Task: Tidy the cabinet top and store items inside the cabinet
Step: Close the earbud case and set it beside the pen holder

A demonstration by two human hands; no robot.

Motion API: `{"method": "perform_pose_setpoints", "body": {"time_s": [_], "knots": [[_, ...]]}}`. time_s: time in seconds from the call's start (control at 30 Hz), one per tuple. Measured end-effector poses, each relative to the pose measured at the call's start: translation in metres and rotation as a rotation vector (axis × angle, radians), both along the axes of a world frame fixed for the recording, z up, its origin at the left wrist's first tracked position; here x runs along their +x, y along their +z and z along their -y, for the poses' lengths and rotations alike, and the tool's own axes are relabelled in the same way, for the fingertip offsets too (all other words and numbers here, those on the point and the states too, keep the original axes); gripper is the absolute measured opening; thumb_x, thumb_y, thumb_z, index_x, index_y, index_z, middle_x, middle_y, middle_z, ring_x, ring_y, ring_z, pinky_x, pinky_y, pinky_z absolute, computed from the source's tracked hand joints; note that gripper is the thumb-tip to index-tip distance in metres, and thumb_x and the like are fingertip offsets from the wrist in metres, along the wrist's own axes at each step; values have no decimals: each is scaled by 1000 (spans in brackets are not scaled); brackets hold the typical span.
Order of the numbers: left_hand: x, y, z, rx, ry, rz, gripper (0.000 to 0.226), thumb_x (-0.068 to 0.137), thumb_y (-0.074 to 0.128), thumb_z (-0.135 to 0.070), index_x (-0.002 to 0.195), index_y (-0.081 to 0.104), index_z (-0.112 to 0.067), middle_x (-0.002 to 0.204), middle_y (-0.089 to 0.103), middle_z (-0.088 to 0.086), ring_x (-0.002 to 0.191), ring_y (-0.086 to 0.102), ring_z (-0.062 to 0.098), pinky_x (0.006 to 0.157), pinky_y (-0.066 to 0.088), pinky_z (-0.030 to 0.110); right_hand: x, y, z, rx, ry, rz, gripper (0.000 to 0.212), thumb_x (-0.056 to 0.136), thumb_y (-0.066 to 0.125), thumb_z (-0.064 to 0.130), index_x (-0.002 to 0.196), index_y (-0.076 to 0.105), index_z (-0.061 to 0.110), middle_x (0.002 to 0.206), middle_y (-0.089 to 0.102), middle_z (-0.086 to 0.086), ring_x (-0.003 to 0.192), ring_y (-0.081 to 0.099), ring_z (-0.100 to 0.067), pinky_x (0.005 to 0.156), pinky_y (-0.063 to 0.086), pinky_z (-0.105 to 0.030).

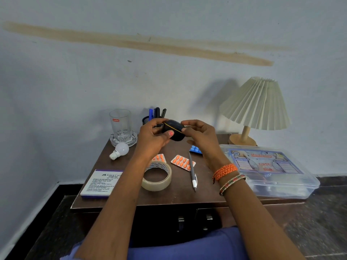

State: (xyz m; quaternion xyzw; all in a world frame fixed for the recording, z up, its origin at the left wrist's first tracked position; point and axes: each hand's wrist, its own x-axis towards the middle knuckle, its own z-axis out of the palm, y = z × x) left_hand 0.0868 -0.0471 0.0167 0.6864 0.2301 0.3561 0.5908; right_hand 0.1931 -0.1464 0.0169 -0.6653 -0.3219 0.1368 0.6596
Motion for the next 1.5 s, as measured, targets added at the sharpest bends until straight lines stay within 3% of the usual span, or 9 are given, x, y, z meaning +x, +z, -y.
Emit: {"method": "perform_pose_setpoints", "body": {"time_s": [0.17,0.23,0.3,0.47,0.57,0.67,0.8,1.23,1.5], "knots": [[1,0,-1,-38,63,-4,43,80,70,-4,119,59,-15,114,65,13,104,64,27,86,56,46,-4,-6,-2,-130,-77,450,39,78,67,12,115,62,22,109,62,3,97,56,-12,76,45,-16],[1,-1,-2,-68,67,2,37,79,72,-6,113,62,-15,108,67,14,99,66,27,84,57,45,-8,-10,-5,-180,-57,671,46,77,67,19,121,57,22,116,59,2,105,53,-14,86,46,-23],[1,-1,-1,-117,66,16,29,78,73,-8,105,63,-13,104,68,18,95,68,28,80,58,42,-8,-12,-9,-197,-59,744,48,77,68,24,123,55,22,117,60,0,107,53,-17,91,46,-31],[2,-1,0,-159,58,24,22,79,72,-13,99,63,-13,103,68,19,96,67,29,81,58,42,-4,-11,-9,-229,-31,773,50,77,74,25,123,56,17,116,63,-3,104,56,-15,91,49,-29],[3,0,-1,-201,93,34,13,87,63,-12,99,60,-14,103,65,14,93,66,23,78,57,33,4,-5,-15,-199,-106,760,49,76,76,23,120,60,12,113,65,-7,102,59,-19,90,50,-32],[2,0,-9,-116,191,-18,15,91,56,-9,105,60,-16,103,61,8,85,62,15,72,55,28,33,3,-32,-187,-249,639,50,75,76,18,122,61,8,116,65,-11,106,60,-23,94,46,-30],[-4,-5,-23,-70,200,-77,21,91,53,-1,103,61,-16,100,60,8,78,60,11,65,55,25,60,-4,-56,-251,-245,489,48,77,74,8,123,60,4,120,63,-15,111,58,-29,97,43,-32],[0,-14,-53,52,177,-291,37,89,43,11,109,60,-15,92,62,2,76,58,10,61,52,27,81,-65,-84,-602,-9,557,50,85,62,6,134,51,7,132,56,-16,122,51,-30,105,36,-34],[5,-13,-48,114,109,-345,39,86,42,13,104,60,-17,82,61,-2,71,59,11,62,53,29,81,-74,-87,-750,-11,640,47,90,60,20,136,48,21,137,53,-5,127,47,-25,109,34,-41]]}}
